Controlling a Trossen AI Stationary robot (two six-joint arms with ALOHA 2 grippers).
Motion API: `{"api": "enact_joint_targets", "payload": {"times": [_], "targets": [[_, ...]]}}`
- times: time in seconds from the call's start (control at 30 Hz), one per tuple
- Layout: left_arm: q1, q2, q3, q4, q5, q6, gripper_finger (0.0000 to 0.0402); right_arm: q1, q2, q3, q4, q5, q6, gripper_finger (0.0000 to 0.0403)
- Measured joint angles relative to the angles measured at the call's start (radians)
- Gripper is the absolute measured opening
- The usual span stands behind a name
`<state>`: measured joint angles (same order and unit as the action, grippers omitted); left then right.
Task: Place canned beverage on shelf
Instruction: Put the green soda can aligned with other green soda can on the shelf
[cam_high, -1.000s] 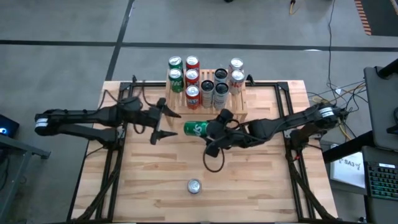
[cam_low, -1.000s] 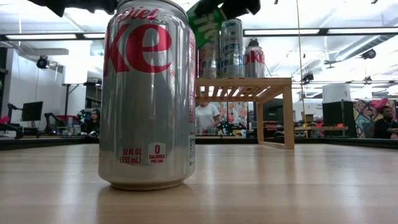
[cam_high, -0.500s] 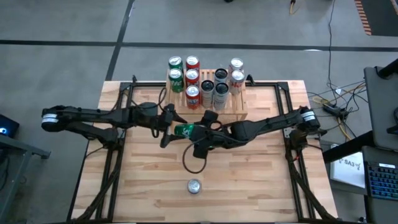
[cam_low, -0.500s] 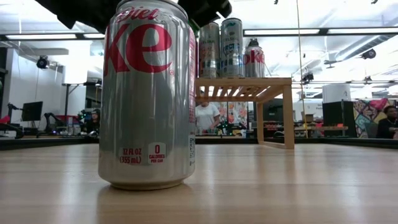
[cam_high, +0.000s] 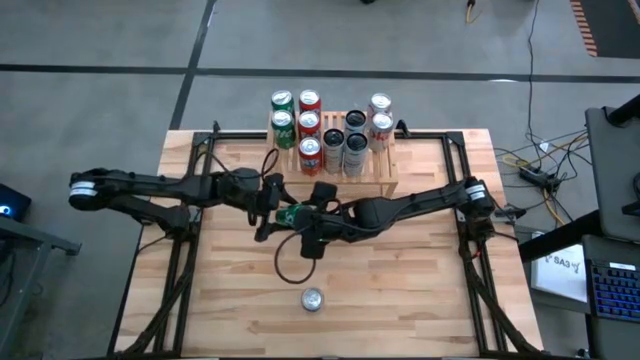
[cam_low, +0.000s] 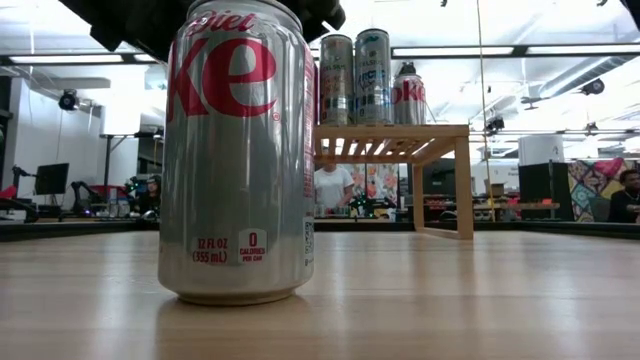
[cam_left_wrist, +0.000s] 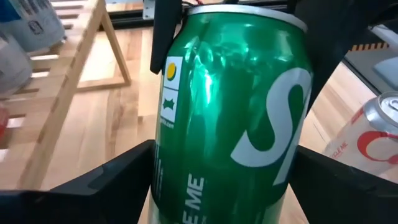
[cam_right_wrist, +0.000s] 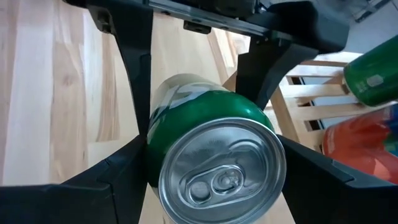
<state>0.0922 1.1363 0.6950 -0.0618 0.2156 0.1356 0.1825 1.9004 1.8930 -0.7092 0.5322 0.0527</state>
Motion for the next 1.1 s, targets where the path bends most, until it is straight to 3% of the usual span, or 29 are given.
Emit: {"api": "enact_joint_targets", "payload": {"times": [0.2,0.43,0.83,1.1], "targets": [[-0.004,-0.004,0.0,0.001,0.003,0.02,0.0286,0.0,0.021,0.035,-0.014,0.003,-0.031,0.0278],[-0.005,-0.05,-0.002,0.014,-0.06,0.007,0.0286,0.0,0.019,0.054,-0.02,0.028,-0.011,0.0328],[-0.005,-0.174,-0.004,0.014,-0.127,-0.052,0.0286,0.002,-0.065,0.052,-0.038,0.025,-0.019,0.0327],[-0.004,-0.293,-0.005,0.031,-0.231,-0.051,0.0286,0.005,-0.146,0.05,-0.04,0.023,-0.052,0.0328]]}}
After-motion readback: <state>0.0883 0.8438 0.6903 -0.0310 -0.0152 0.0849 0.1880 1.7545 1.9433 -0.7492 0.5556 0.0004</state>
